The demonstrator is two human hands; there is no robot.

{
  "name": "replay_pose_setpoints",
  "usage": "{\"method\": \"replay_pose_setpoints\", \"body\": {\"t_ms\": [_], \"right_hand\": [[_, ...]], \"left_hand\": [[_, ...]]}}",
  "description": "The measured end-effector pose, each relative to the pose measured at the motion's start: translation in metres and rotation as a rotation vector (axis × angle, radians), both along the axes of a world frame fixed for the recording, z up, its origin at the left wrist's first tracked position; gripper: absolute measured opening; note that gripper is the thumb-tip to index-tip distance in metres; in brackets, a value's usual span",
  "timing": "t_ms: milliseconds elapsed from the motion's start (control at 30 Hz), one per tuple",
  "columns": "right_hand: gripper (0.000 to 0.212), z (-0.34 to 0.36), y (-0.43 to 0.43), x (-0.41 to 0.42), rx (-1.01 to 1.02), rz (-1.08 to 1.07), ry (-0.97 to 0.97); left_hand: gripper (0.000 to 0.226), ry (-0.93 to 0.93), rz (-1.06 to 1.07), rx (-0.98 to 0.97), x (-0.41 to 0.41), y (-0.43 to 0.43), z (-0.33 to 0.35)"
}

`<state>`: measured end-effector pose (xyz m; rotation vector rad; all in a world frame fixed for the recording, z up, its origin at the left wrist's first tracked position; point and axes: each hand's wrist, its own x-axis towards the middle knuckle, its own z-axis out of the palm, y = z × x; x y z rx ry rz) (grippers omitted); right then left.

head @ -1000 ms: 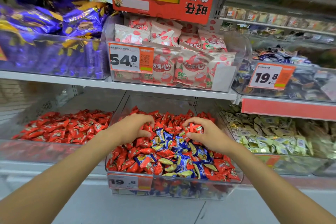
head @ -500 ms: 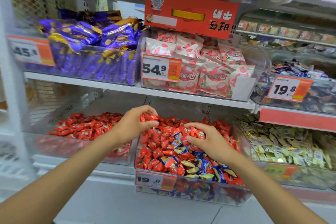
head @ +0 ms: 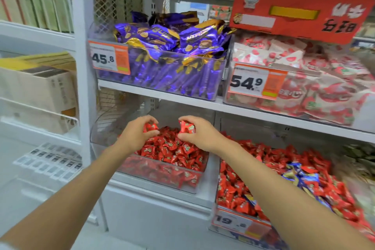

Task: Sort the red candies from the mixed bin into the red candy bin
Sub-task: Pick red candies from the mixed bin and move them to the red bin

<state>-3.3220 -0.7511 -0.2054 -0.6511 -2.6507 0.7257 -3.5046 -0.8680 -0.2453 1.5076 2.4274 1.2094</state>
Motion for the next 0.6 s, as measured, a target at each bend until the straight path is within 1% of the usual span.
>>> {"method": "replay_pose_setpoints", "body": {"t_ms": [33,67,100,133,200,333,367,433,500,533,600], "right_hand": [[0.062,-0.001,0.003,-0.006,0.026,0.018,-0.092],[0.068,-0.001,0.006,-0.007,0.046,0.033,-0.153],[0.067,0.000,0.008,-0.004,0.052,0.038,-0.163],[0.061,0.002,0.011,0.004,0.049,0.033,-0.131],[0.047,0.006,0.015,0.030,0.069,0.008,-0.031],[0.031,0.002,0.023,0.108,0.073,-0.096,0.018],[0.028,0.000,0.022,0.128,0.068,-0.112,0.013],[0.025,-0.003,0.017,0.157,0.077,-0.119,-0.012],[0.026,-0.008,0.009,0.170,0.110,-0.101,-0.027],[0.032,-0.013,0.004,0.171,0.127,-0.081,-0.036],[0.057,-0.027,-0.007,0.163,0.155,-0.012,-0.117]], "left_hand": [[0.027,0.047,0.024,-0.100,-0.003,-0.001,-0.005],[0.033,0.096,0.050,-0.199,-0.005,-0.002,-0.009],[0.037,0.122,0.061,-0.273,-0.006,-0.003,-0.012],[0.041,0.125,0.059,-0.316,-0.005,-0.004,-0.013],[0.042,0.141,0.038,-0.325,-0.002,-0.003,-0.014],[0.026,0.251,-0.008,-0.311,0.016,0.007,-0.012],[0.025,0.226,-0.050,-0.254,0.025,0.011,-0.010],[0.027,0.090,-0.204,-0.140,0.056,0.018,-0.001],[0.038,-0.051,-0.383,-0.133,0.095,0.025,0.008],[0.047,-0.089,-0.449,-0.171,0.111,0.030,0.010],[0.070,-0.075,-0.517,-0.248,0.134,0.038,0.007]]}}
